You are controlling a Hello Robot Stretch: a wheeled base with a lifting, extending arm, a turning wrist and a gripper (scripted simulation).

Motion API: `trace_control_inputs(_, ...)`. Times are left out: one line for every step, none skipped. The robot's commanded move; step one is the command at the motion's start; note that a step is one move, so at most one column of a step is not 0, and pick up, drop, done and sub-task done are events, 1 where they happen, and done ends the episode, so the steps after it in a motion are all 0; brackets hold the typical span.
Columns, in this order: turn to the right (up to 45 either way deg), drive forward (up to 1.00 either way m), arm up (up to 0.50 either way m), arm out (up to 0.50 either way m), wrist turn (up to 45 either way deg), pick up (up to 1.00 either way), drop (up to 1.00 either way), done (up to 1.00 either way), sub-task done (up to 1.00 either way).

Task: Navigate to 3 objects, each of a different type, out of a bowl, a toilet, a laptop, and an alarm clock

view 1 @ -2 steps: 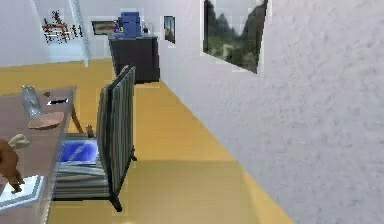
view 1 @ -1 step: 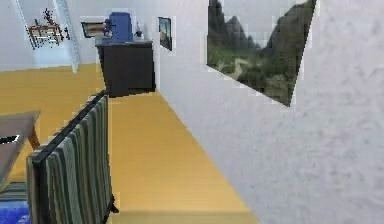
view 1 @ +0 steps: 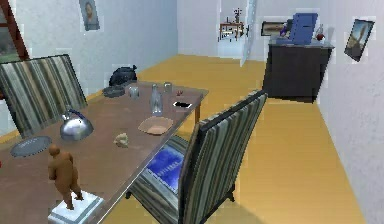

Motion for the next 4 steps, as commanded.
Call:
trace_control_inputs(-9.0,0.00,0.00,0.00,0.0,0.00,0.00,0.00,0.00)
trace_control_inputs(0.0,0.00,0.00,0.00,0.0,0.00,0.00,0.00,1.00)
trace_control_inputs(45.0,0.00,0.00,0.00,0.0,0.00,0.00,0.00,0.00)
trace_control_inputs(12.0,0.00,0.00,0.00,0.0,0.00,0.00,0.00,0.00)
